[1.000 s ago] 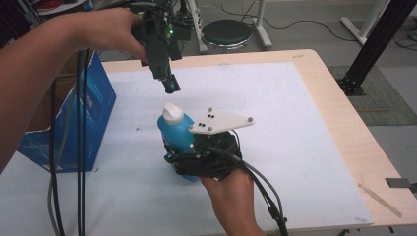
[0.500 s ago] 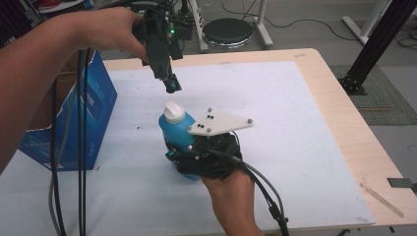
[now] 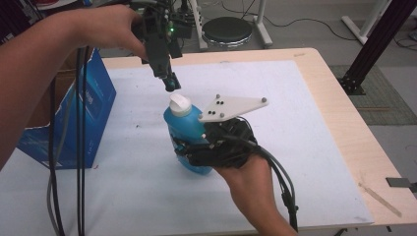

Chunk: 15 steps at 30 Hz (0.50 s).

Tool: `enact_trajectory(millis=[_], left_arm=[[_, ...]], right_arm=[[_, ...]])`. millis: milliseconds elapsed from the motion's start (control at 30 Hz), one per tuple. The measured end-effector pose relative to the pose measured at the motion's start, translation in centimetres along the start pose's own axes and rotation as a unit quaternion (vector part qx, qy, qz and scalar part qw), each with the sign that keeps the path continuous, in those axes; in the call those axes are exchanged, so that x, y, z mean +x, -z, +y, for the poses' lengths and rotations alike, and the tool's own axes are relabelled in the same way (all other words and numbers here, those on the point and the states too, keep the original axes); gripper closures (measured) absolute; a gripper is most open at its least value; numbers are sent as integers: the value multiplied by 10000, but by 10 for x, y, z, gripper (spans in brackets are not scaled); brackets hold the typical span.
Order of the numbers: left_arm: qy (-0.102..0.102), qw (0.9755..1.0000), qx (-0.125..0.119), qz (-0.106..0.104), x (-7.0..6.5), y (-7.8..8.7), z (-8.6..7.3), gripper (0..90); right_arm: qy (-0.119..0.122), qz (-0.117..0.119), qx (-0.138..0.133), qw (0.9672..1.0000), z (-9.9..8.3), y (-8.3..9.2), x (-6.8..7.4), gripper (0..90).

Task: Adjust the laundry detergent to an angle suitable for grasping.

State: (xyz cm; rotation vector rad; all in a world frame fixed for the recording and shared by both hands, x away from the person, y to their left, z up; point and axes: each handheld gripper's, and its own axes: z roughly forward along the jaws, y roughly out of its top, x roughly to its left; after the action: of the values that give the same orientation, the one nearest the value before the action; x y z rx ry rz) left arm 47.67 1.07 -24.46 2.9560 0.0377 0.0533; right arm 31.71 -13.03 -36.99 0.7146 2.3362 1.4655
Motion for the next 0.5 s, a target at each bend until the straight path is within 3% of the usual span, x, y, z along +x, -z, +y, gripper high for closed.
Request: enact_trajectory(millis=[100, 233, 367, 500], left_arm=[[21, 10000, -10, 5, 0, 0, 0, 20], [16, 10000, 2, 14, 0, 0, 0, 20], [22, 10000, 3, 28, -1, 1, 1, 20], [45, 10000, 15, 41, -1, 1, 0, 20]], right_arm=[[28, 247, 45, 9997, 1, 6, -8, 444], [349, 567, 95, 9977, 2, 15, -15, 443], [760, 907, 153, 9929, 3, 24, -22, 443], [968, 1268, 186, 9870, 2, 30, -36, 442]])
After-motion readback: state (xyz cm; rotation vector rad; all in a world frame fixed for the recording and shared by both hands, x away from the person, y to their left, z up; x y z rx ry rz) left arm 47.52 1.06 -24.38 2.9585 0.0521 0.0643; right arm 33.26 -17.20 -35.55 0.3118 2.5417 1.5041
